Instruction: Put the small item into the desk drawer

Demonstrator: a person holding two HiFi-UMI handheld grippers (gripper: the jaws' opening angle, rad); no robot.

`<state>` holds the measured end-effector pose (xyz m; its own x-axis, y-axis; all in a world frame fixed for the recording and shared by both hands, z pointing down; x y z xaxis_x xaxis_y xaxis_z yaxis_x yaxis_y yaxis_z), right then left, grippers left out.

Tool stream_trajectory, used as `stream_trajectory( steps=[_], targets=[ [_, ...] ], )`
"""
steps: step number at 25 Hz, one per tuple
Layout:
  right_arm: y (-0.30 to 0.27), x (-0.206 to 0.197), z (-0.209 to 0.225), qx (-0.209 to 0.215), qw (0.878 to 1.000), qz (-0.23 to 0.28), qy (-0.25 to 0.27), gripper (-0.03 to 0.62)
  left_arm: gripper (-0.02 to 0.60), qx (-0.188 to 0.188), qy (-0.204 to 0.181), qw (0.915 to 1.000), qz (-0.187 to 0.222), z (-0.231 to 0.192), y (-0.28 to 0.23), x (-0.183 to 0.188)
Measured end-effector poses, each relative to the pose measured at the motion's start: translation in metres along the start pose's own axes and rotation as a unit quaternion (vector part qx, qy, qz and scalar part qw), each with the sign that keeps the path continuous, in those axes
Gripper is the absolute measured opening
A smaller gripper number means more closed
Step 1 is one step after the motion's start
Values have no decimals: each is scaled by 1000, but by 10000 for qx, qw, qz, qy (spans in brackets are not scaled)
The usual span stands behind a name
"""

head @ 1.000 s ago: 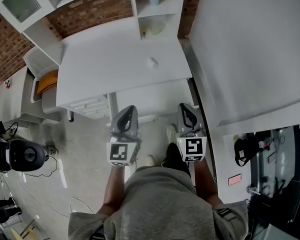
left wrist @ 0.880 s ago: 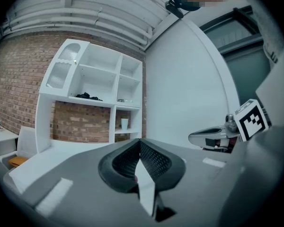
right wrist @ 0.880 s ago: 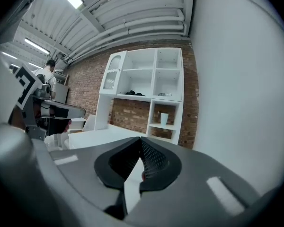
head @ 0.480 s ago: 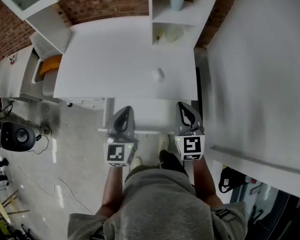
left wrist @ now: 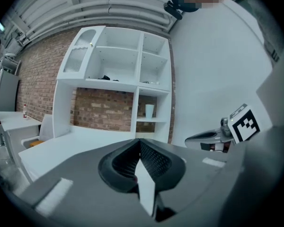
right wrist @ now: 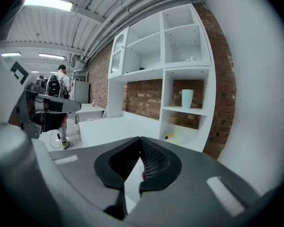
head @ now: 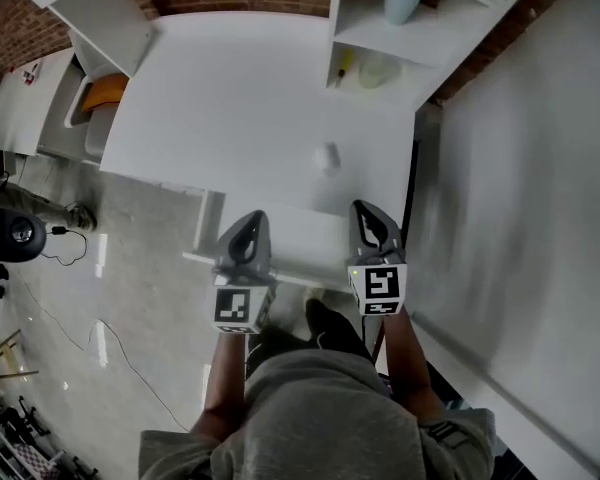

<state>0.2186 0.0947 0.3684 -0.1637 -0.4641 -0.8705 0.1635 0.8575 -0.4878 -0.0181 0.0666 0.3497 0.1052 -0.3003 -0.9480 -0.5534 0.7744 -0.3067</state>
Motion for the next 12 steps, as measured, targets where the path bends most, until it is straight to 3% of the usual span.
stream_trajectory(
  steps=[12],
  targets=[
    [-87,-25,16,422,9979,-492,71,3,12,301,296,9984,-389,-21,-58,-39]
  ],
)
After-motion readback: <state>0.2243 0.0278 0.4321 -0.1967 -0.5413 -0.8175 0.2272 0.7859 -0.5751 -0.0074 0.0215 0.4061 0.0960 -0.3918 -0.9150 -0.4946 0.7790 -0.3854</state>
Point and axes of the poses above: the fingertips, and each gripper's own axes: y backward along the fingers, z to its right, x out of its top, the point moved 10 cm from there along y, backward along the fingers, and after that the axes turned 8 degrees about -z, right-handed, at the moved point
